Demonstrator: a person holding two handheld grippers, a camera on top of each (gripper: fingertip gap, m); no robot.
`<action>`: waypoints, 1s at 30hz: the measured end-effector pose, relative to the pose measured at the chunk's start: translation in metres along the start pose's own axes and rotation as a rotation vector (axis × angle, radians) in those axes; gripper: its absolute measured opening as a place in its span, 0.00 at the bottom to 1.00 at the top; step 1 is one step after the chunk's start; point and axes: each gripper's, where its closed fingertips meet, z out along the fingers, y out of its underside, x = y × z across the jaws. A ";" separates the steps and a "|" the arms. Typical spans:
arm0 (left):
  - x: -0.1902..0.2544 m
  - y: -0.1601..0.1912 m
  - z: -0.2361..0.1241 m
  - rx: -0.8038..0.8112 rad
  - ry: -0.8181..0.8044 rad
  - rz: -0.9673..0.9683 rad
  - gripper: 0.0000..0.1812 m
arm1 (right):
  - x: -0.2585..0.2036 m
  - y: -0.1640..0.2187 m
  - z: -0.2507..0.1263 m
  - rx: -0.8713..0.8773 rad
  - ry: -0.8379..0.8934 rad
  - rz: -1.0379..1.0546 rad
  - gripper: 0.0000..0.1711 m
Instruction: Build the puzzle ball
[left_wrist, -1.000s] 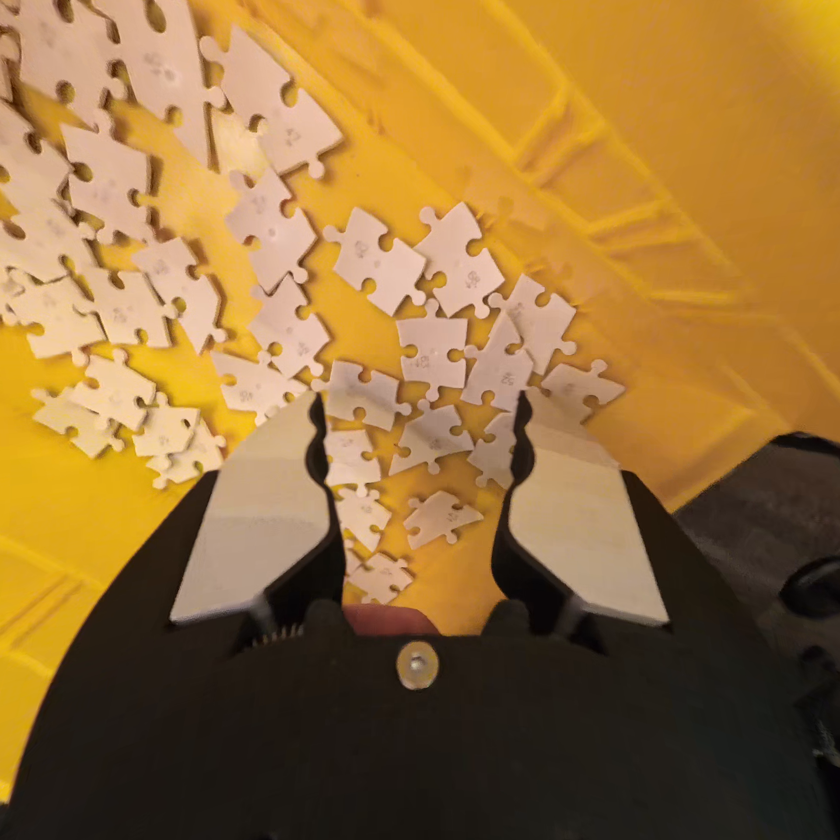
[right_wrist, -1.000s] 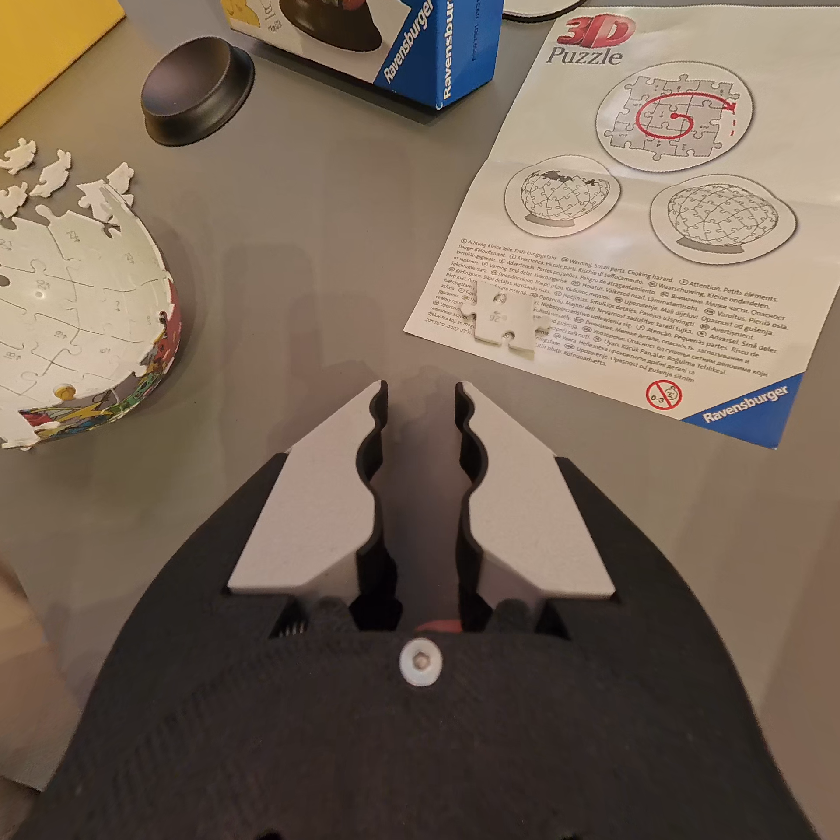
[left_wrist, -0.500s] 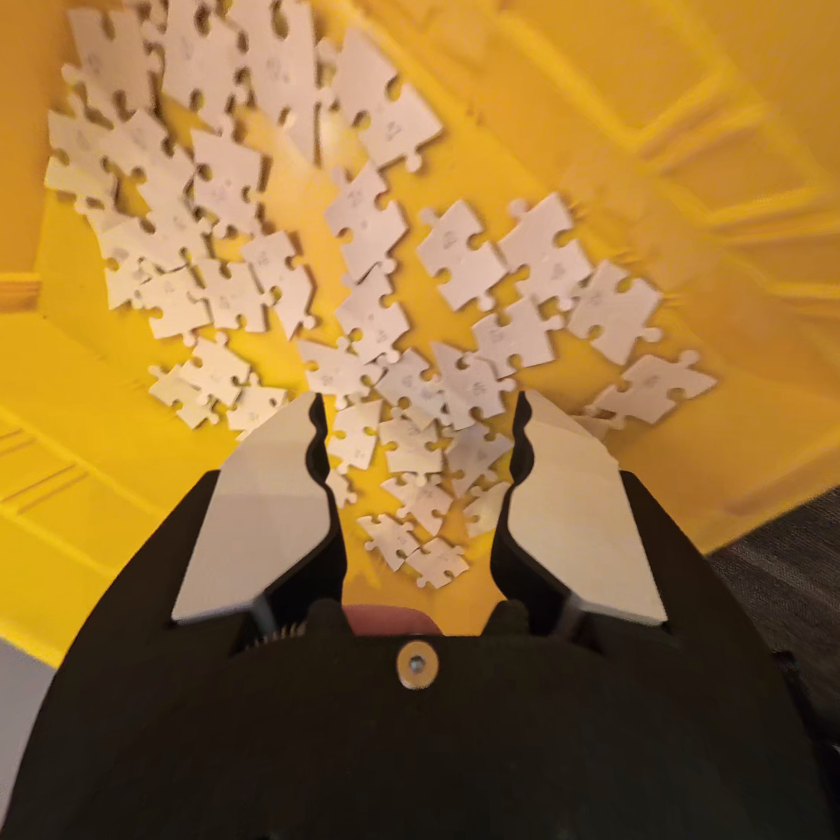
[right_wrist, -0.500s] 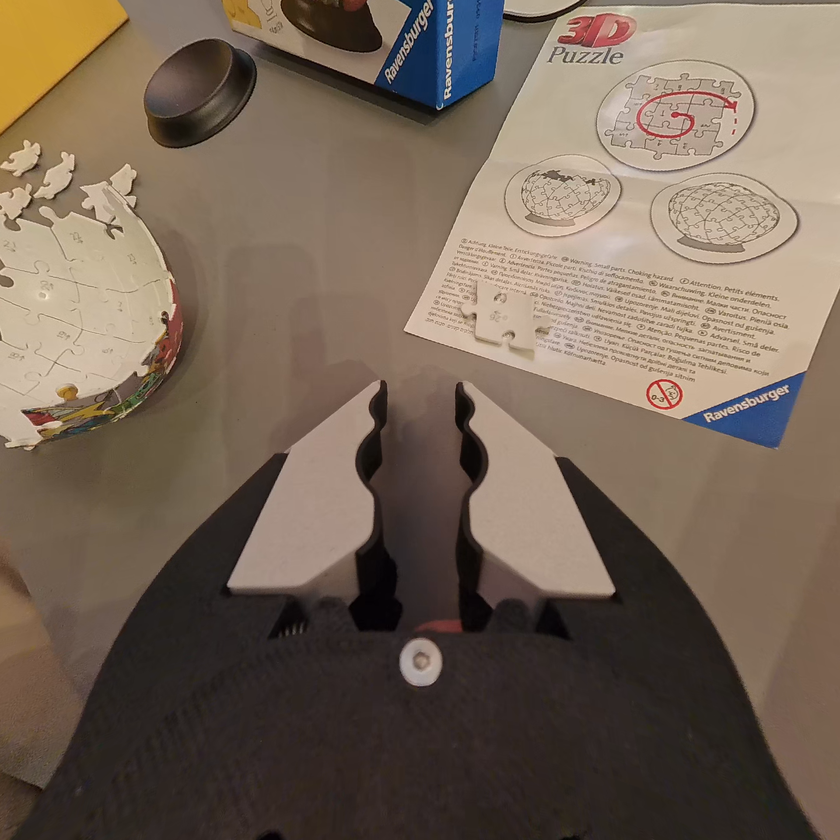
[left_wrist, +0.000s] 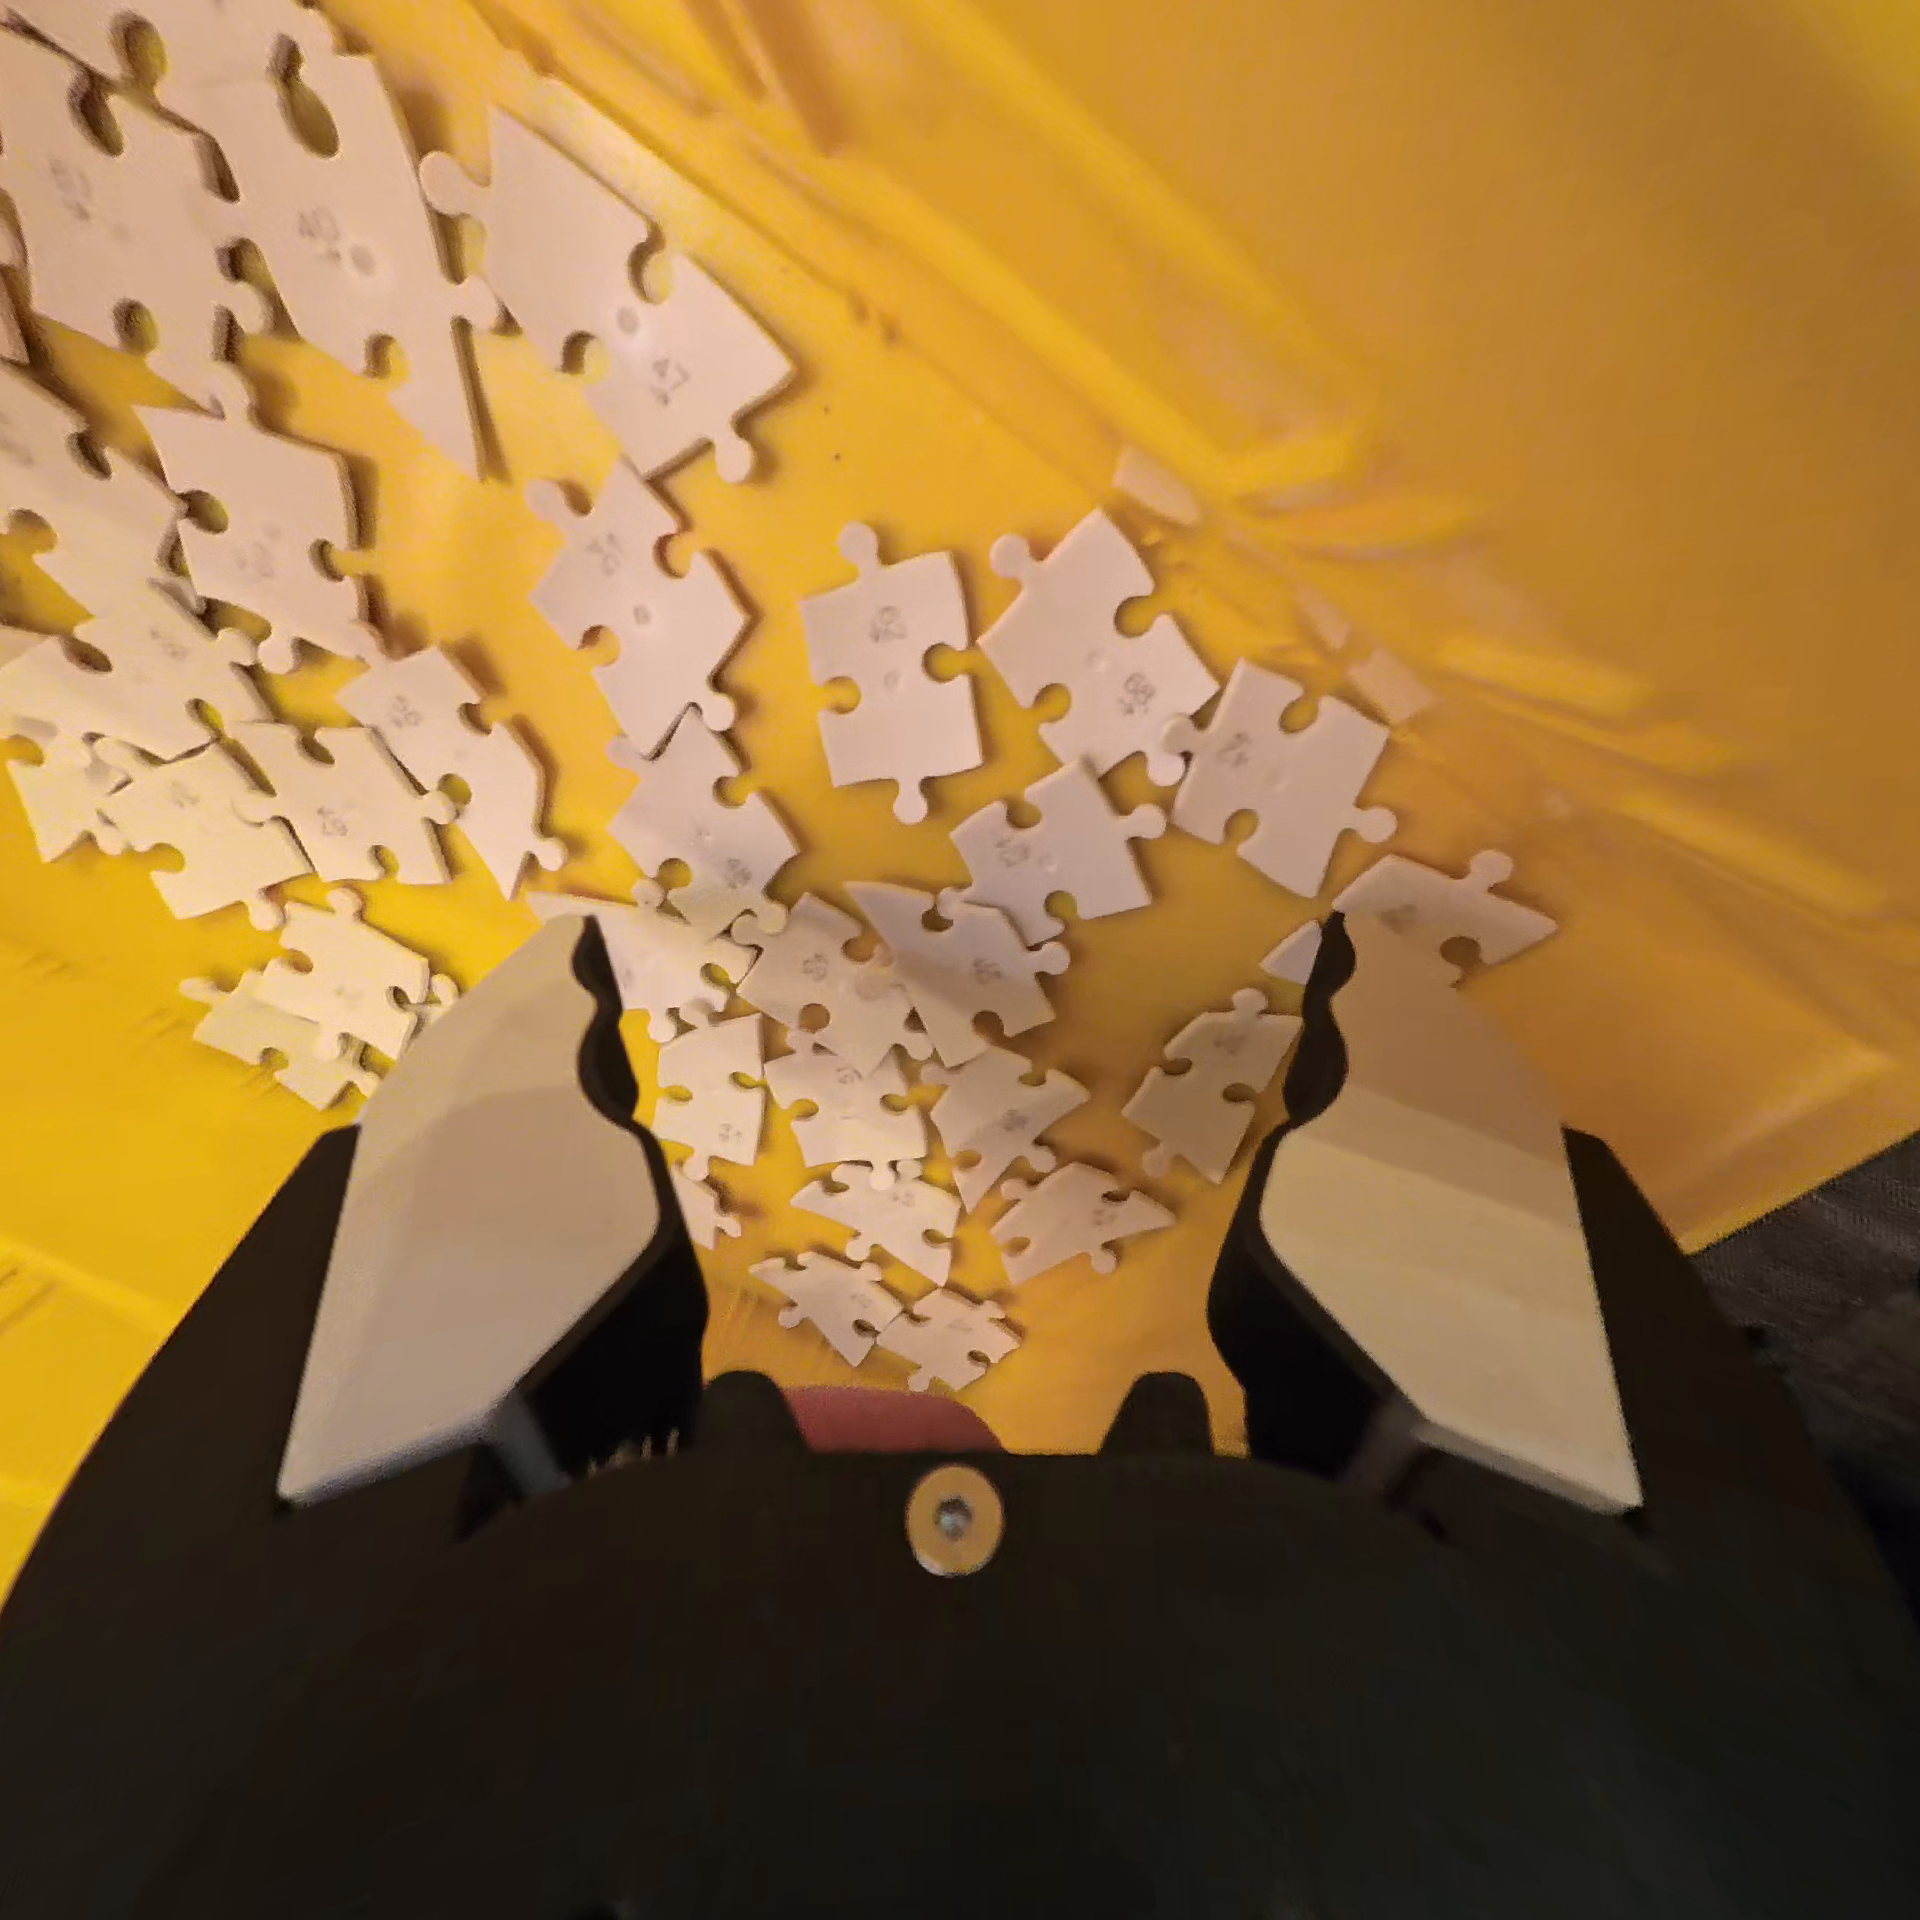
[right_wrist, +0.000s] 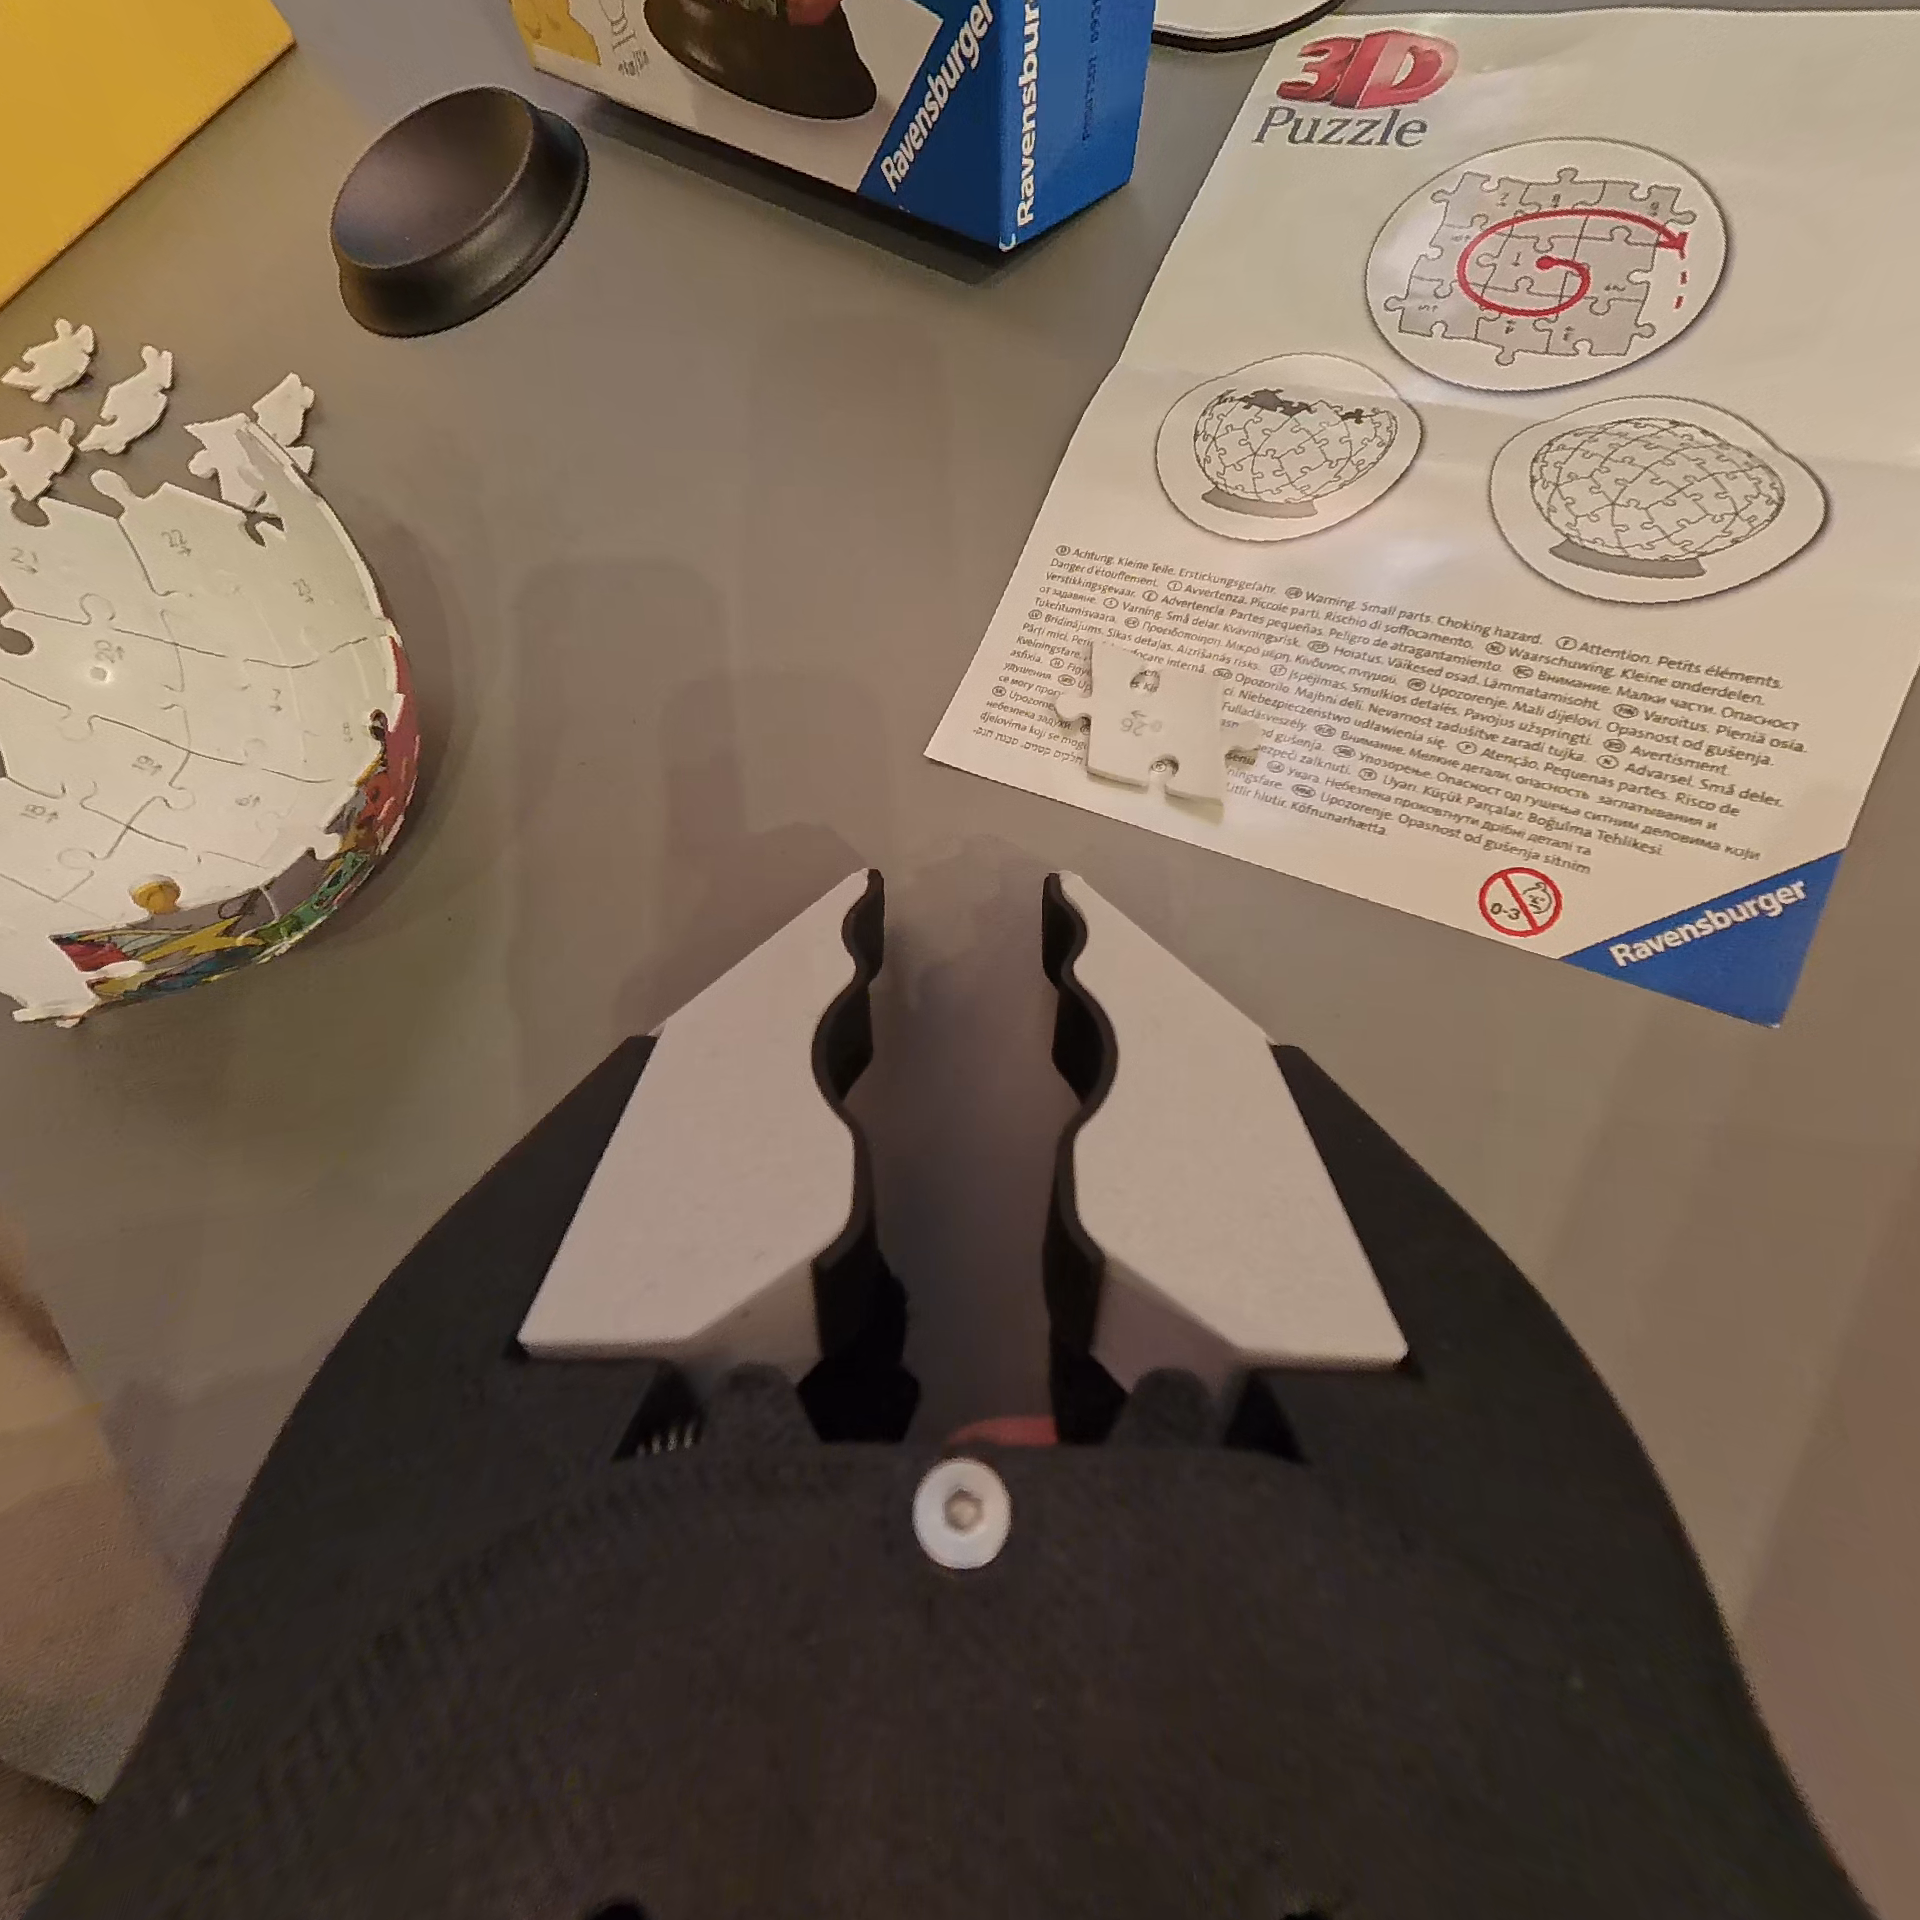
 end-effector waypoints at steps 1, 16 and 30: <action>-0.001 0.000 0.000 0.006 -0.006 -0.003 0.67 | 0.000 0.000 0.000 0.000 -0.001 0.000 0.17; 0.011 0.004 -0.025 0.102 0.067 -0.047 0.26 | -0.001 0.000 0.000 0.000 -0.009 0.001 0.18; 0.024 0.013 -0.007 0.005 0.132 -0.087 0.21 | -0.002 0.000 0.000 0.000 -0.015 -0.001 0.19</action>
